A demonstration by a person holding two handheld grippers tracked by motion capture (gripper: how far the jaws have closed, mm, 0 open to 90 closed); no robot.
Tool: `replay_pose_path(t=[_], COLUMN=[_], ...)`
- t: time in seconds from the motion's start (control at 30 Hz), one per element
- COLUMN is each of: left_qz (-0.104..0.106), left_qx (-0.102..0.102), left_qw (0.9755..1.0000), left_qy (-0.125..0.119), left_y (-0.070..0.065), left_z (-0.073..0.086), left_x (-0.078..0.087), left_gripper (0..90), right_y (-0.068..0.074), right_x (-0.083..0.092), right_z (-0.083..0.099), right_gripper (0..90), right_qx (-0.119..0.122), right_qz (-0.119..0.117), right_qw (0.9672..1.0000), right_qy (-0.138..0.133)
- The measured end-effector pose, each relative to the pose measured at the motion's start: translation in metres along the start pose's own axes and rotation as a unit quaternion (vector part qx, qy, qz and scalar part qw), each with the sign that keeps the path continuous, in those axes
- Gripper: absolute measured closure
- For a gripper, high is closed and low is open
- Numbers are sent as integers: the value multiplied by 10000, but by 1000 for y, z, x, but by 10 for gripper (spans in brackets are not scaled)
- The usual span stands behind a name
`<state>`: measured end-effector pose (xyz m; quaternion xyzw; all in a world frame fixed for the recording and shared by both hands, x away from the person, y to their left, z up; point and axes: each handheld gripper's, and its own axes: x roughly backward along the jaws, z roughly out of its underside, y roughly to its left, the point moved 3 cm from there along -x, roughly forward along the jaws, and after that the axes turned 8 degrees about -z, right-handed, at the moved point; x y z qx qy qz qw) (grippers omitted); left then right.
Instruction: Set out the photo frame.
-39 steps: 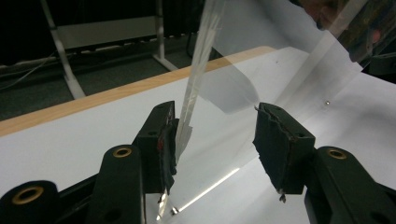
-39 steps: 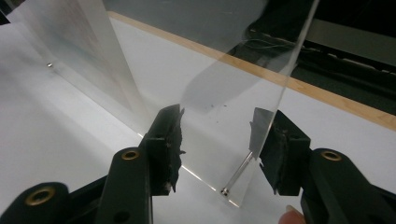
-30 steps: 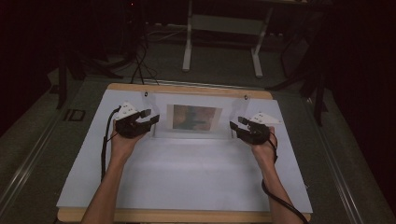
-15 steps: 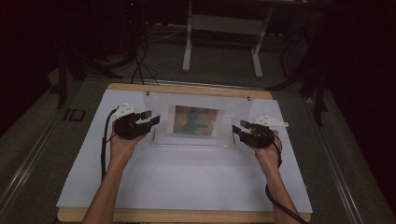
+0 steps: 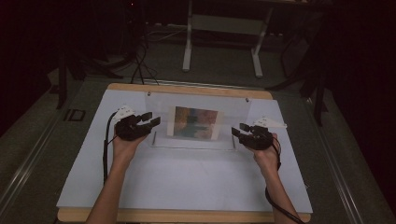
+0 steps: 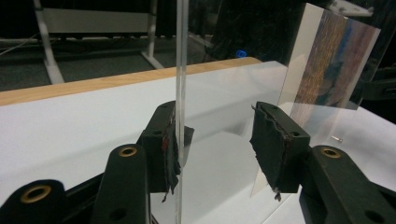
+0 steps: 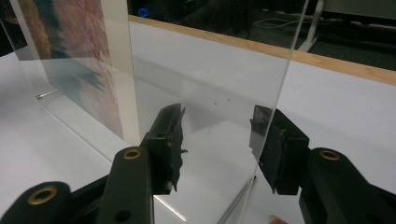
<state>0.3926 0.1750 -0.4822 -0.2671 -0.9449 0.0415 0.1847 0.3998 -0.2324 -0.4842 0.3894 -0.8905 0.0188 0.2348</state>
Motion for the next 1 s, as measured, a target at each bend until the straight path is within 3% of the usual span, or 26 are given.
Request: replay_pose_path(t=[0.17,0.2,0.57,0.6,0.7,0.73,0.83,0.93,0.97,1.0], left_qz=[-54,-118,-277,-409,-520,-728,-850,-1179,-1179,-1328], left_qx=[207,258,449,482,531,545,532,614,614,648], left_qw=[9998,9996,9985,9979,9972,9958,9949,9907,9907,9883], left_qy=[-21,-20,-164,-116,-57,39,114,276,276,368], left_y=[3,6,17,20,24,27,29,35,35,36], left_z=[3,5,9,11,15,22,28,44,44,51], left_x=[1,3,30,37,44,50,54,59,59,58], left_gripper=[390,367,364,366,379,379,374,358,349,349], right_y=[0,0,-11,-14,-20,-26,-34,-42,-42,-45], right_x=[-1,0,27,34,41,47,52,54,54,53], right_z=[0,0,1,4,8,16,27,40,40,45], right_gripper=[454,389,284,282,282,282,254,200,200,174], right_qx=[64,90,-150,-237,-308,-395,-517,-617,-617,-696], right_qz=[-4,16,119,152,255,447,659,892,892,930], right_qw=[9999,9999,9997,9994,9990,9982,9965,9939,9939,9928], right_qy=[117,104,-175,-215,-186,-87,47,213,213,282])
